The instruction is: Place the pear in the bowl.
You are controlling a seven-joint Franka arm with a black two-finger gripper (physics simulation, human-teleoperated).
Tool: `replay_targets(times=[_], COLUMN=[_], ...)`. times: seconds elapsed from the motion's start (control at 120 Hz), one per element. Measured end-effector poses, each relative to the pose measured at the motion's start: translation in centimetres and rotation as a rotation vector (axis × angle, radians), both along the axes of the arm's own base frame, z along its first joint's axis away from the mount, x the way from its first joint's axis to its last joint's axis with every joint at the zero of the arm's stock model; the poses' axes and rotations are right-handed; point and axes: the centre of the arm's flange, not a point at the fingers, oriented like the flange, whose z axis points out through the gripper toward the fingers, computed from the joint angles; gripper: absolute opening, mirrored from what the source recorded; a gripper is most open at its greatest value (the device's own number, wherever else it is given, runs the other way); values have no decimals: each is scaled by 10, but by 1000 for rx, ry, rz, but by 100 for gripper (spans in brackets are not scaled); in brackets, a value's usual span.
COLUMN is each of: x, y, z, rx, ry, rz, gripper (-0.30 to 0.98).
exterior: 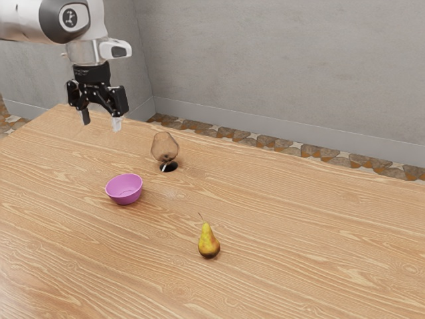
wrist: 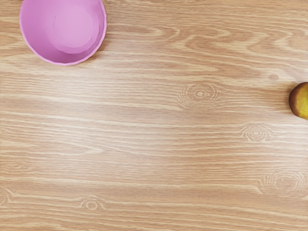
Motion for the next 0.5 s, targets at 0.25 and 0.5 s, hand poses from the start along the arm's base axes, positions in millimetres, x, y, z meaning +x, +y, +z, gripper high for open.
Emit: replay_targets(times=[0.25, 0.5], x=[-9, -61], y=[-31, -58], z=[11, -140], rx=[6, 8], ry=[-98, -65], rz=[-43, -42], gripper=[69, 69])
